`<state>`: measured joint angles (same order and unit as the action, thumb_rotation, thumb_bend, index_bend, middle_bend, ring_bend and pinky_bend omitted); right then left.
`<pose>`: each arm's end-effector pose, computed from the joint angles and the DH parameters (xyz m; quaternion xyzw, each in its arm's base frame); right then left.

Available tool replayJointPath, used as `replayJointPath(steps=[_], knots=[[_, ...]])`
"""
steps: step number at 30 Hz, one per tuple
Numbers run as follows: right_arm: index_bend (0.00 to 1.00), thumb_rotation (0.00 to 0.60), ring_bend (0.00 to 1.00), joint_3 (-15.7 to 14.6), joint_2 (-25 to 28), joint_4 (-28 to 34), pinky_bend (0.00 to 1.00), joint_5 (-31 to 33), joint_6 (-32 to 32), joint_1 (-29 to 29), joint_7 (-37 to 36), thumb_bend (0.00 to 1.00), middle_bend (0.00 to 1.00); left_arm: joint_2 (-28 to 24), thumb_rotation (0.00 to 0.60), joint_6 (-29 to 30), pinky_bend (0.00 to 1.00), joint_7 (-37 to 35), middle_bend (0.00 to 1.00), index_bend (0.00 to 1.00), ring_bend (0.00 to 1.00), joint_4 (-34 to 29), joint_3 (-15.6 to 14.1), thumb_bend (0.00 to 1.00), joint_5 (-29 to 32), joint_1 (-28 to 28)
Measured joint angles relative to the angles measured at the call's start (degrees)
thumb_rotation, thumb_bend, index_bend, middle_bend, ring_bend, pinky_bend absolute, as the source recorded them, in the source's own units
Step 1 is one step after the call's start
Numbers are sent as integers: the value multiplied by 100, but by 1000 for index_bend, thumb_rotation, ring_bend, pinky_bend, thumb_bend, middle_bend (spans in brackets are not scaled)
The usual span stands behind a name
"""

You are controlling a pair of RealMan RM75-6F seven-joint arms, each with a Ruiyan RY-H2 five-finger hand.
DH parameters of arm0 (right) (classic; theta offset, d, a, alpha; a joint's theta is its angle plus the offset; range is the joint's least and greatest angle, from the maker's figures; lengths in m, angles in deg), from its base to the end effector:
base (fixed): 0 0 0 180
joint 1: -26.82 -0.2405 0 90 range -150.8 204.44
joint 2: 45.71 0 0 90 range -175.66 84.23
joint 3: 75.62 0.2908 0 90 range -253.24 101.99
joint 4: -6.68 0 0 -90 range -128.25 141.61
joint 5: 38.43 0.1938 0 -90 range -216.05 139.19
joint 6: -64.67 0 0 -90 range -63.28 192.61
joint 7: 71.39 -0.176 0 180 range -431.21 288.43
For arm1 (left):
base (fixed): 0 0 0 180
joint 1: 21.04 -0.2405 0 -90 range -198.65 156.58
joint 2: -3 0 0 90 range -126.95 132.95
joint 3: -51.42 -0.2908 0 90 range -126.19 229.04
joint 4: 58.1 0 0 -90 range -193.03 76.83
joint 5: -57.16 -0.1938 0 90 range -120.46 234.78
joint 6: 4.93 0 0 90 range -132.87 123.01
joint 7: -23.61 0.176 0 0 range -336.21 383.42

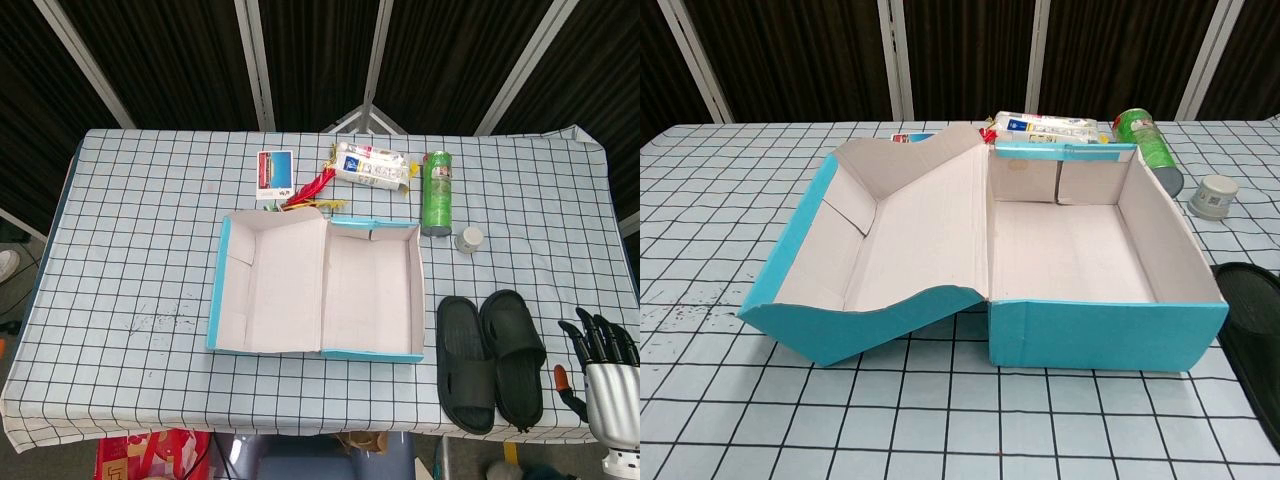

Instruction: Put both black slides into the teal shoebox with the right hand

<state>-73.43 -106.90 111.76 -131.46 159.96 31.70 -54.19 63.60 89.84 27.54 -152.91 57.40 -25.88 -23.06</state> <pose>-0.2991 -0.1565 0.2119 0.5819 -0.3259 0.3685 0.6476 -0.3444 0.1799 0.2458 -0.5277 -0.3375 -0.3794 0.6809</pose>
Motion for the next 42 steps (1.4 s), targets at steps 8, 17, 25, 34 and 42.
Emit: replayJointPath(steps=[8,17,25,34,42], knots=[[231,600,122,-24,8,-1,147,-26,-22,0,10,422,127,-22,600,90,91,-29,55,110,0,-26,-7,373,-33,-41],[198,600,120,-29,-23,11,144,16,-112,-34,33,374,115,-51,600,204,91,-197,53,110,0,-5,23,373,-61,-87],[85,600,67,-95,-41,163,116,243,-372,-56,217,307,73,-83,600,296,91,-365,51,110,0,27,25,373,-77,-157],[8,600,43,-367,-44,459,95,274,-444,88,-39,262,35,-128,600,273,91,-500,52,106,0,28,36,373,-9,-186],[8,600,41,-909,-47,741,92,155,-526,394,255,261,32,-182,600,321,91,-649,52,106,0,18,46,373,-10,-228]])
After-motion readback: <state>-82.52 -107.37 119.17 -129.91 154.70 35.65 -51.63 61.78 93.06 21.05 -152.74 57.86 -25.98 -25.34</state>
